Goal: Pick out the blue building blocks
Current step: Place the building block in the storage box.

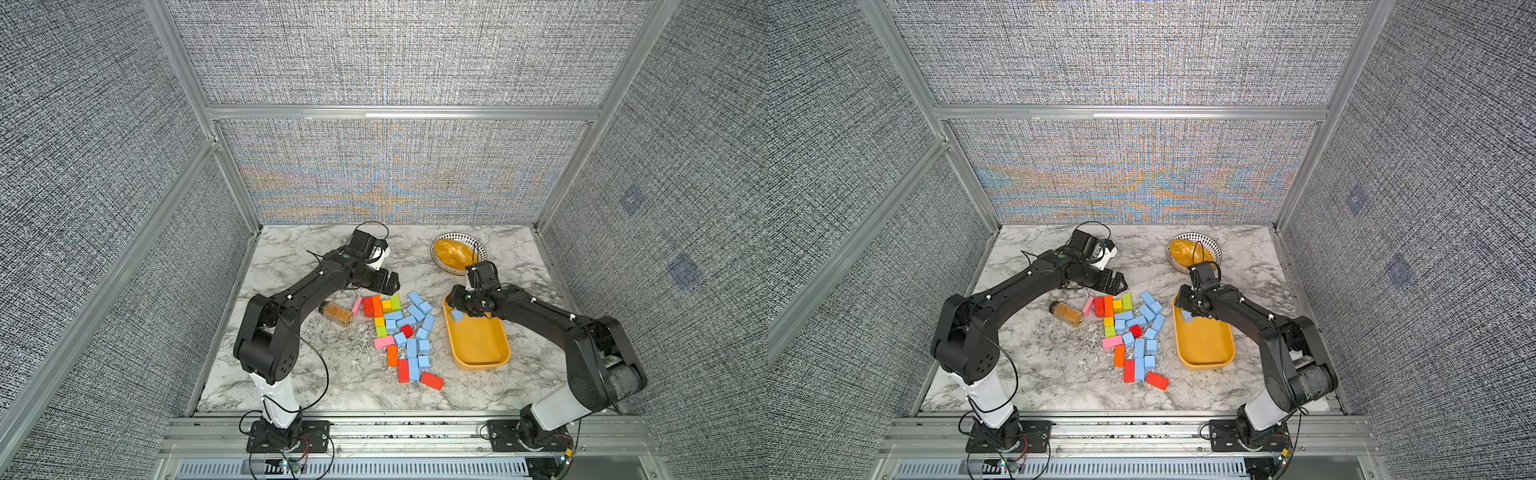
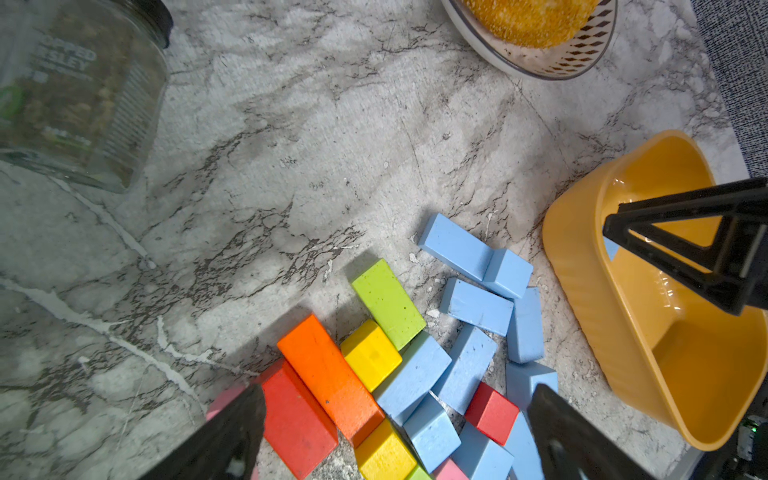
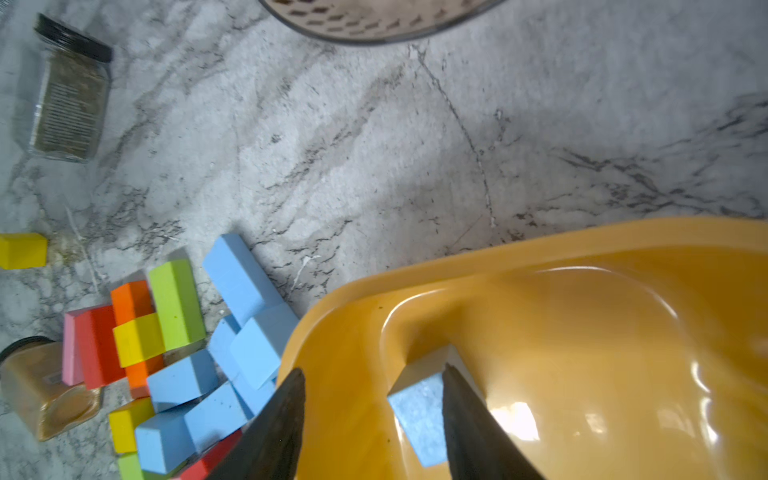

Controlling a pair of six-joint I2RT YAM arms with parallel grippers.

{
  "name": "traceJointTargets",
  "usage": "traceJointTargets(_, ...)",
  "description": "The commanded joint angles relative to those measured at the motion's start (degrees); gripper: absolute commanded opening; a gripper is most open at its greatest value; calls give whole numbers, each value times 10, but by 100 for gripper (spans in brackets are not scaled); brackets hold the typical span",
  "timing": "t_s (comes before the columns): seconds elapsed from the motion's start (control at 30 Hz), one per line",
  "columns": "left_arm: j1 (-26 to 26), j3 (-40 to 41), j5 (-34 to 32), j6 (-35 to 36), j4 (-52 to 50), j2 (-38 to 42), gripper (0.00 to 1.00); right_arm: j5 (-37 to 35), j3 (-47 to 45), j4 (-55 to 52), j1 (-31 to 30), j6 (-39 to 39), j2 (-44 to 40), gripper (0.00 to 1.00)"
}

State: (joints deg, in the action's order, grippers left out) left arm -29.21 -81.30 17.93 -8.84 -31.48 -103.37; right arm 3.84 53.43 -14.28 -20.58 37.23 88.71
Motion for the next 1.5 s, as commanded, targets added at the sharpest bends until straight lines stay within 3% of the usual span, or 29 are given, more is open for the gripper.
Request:
traceJointTargets(0.0, -1, -11, -7, 11, -16, 3, 100, -20, 7, -42, 1, -5, -27, 54)
traceJointTargets(0.07, -1, -13, -11, 16, -22, 7, 100, -30, -5, -66, 6, 7, -50, 53)
traceJointTargets(0.27, 0, 1, -12, 20, -26, 16, 100, -14, -93, -85, 17, 60, -105, 32)
traceJointTargets(0.4, -1, 8, -9, 23, -24, 12, 100, -13, -133, -50, 18, 79, -100, 28)
traceJointTargets(0.7, 0, -5, -8, 29, -29, 4, 100, -19, -112, 24, 18, 49, -15, 23)
traceJointTargets(1.0, -1, 9, -19, 38, -24, 22, 100, -10, -57, 47, 17, -6, 35, 22)
traceJointTargets(1.23, 0, 23, -23, 33, -17, 40, 100, -1, -52, 39, 17, -18, 6, 23)
traceJointTargets(1.47, 1, 46, -98, 8, -27, 77, 100, -68, 23, -77, -4, -24, -35, 31)
